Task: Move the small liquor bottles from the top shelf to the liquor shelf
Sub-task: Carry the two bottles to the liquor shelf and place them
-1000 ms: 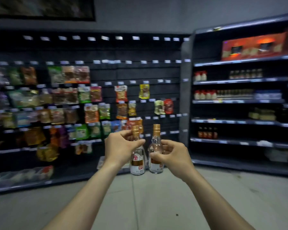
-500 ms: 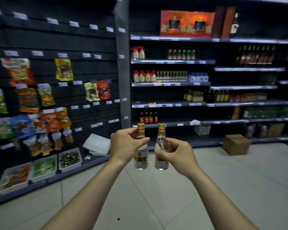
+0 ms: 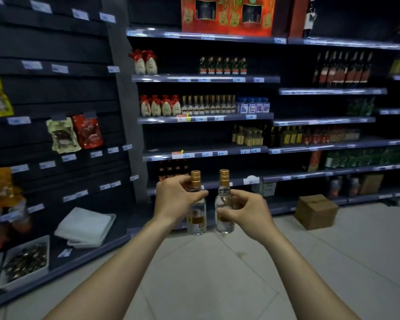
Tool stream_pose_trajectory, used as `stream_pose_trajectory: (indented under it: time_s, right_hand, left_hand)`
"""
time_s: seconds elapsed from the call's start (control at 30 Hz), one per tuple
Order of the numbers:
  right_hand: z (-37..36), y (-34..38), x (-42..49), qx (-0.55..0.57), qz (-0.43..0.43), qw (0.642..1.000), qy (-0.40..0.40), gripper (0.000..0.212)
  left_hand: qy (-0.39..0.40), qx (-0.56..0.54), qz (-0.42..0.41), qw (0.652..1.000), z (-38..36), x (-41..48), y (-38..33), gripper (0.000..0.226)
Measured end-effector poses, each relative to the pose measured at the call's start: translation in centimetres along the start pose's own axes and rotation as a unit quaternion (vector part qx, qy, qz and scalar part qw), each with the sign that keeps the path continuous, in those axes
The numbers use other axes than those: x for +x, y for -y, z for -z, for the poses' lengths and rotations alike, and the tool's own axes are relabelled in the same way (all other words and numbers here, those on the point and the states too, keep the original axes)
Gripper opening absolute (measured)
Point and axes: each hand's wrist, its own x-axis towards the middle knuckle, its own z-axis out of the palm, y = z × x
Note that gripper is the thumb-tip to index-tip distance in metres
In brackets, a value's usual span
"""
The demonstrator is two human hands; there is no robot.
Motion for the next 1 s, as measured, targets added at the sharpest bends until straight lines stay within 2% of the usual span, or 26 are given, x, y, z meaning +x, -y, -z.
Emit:
stream_pose_trajectory:
  time_s: [0.23,0.53,0.6,0.73,0.8,1.0]
  right_hand:
    - [4.5,-7.4,17.3,0.006,-0.006,1.0,0.02,0.033]
    - [4.8,-18.8,42.4,-0.009,0.0,1.0,0.019,0.038]
    - [4.9,-21.1,48.5,-0.013,-0.01,1.0,0.018,0.044]
    - [5.3,-23.9,59.5,-0.014,-0.019,1.0,0.004,0.072]
    - [5.7,-24.9,64.3,-0.009,-0.022,1.0,0.002,0.07]
    - [5.9,-28.6,78.0,0.0,-0.011,1.0,0.001,0.068]
  left_hand:
    - [-0.026,-0.014,0.042,0.999,-10.4,15.5,5.0,0.025]
    - [-0.054,-0.034,0.06,0.996,-22.7,36.5,16.1,0.027]
    - [-0.057,-0.029,0.063,0.996,-24.8,41.9,18.1,0.026]
    - [-0.066,-0.008,0.056,0.996,-27.9,52.2,20.7,0.031]
    - [-0.078,-0.006,0.056,0.995,-29.3,56.9,21.7,0.034]
    - [-0.095,-0.007,0.063,0.993,-33.8,69.6,25.1,0.024]
